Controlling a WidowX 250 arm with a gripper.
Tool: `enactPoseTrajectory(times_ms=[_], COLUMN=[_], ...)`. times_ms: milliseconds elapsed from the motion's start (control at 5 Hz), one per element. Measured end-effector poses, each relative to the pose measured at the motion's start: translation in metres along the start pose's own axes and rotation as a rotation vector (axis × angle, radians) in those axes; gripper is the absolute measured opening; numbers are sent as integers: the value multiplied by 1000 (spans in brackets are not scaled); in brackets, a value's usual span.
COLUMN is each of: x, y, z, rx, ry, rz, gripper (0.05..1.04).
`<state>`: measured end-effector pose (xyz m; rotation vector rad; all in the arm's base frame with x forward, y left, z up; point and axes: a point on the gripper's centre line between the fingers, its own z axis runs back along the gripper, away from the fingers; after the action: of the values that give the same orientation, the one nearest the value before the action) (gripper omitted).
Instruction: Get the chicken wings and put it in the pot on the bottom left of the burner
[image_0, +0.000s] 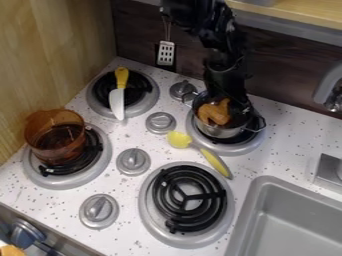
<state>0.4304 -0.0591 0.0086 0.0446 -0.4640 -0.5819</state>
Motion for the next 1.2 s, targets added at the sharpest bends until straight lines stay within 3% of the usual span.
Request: enactPoseTrajectory(times_ms=[1200], x=[-1], y=[-3], z=[-24], rx=[-58], ry=[-22], rz=[39], gripper=[1000])
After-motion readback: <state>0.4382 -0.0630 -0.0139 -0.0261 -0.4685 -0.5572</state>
